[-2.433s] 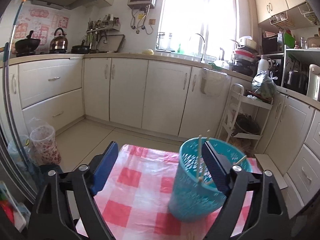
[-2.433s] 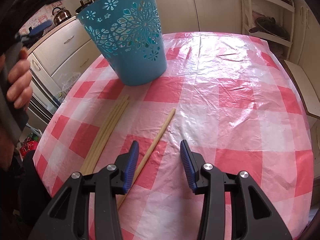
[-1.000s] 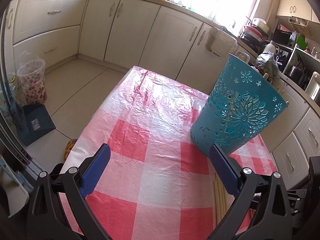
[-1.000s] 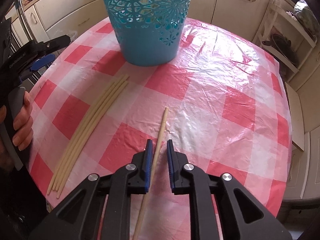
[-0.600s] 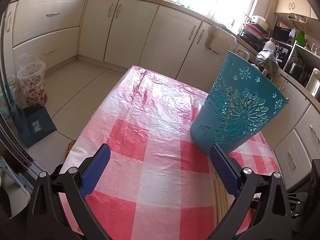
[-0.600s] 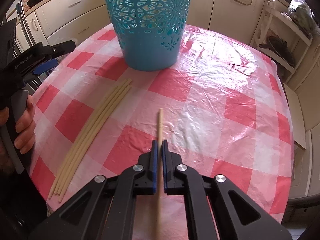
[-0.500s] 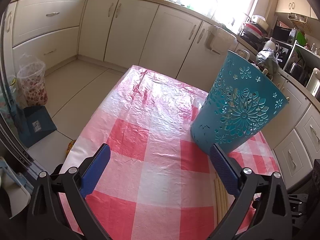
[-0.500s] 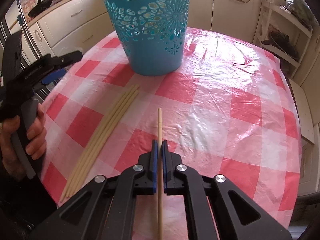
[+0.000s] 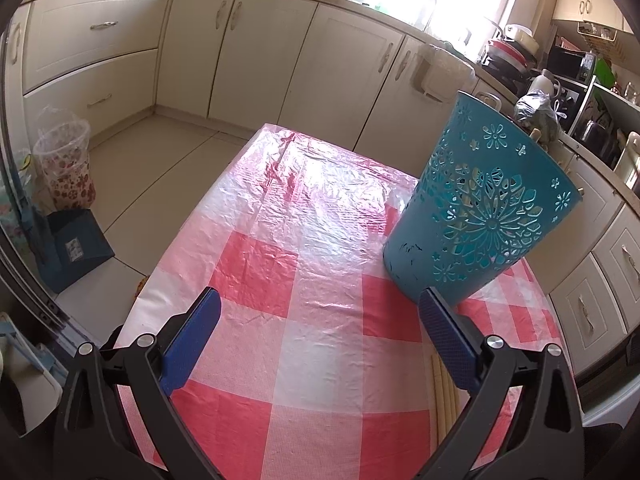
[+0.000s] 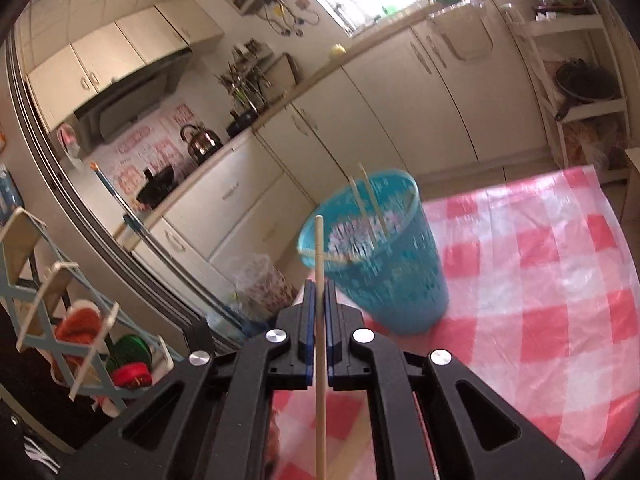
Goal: Organize utensils
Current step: 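Lift the stick with the right tool and release it into the basket, then move the left tool to the stick bundle and close on one stick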
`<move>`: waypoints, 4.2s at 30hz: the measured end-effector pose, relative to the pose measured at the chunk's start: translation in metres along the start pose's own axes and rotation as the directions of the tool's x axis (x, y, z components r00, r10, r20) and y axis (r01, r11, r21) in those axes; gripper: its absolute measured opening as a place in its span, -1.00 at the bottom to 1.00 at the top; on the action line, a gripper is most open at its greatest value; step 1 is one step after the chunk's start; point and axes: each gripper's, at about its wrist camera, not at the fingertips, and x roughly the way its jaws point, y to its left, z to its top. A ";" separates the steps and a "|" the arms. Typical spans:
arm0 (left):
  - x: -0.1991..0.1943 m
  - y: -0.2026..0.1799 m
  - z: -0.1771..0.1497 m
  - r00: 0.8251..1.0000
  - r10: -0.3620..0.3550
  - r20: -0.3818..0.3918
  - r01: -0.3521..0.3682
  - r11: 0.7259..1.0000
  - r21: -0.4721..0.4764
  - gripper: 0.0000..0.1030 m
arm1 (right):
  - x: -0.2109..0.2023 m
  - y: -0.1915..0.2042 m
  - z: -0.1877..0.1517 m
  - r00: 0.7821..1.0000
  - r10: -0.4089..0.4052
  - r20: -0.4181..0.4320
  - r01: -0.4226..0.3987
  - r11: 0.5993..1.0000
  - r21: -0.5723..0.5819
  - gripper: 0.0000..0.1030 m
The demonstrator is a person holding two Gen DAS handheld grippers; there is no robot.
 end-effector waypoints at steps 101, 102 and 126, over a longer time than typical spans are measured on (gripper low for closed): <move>0.014 -0.096 -0.051 0.957 0.197 -0.212 -0.109 0.924 0.366 0.06 | 0.051 -0.063 -0.128 0.846 -0.404 -0.347 0.333 0.910 -0.248 -0.82; 0.013 -0.097 -0.051 0.958 0.186 -0.217 -0.096 0.924 0.369 0.02 | 0.051 -0.063 -0.128 0.847 -0.404 -0.347 0.333 0.910 -0.246 -0.82; 0.004 -0.078 -0.043 0.954 0.206 -0.216 -0.128 0.935 0.330 0.06 | 0.051 -0.063 -0.128 0.847 -0.410 -0.338 0.340 0.907 -0.248 -0.81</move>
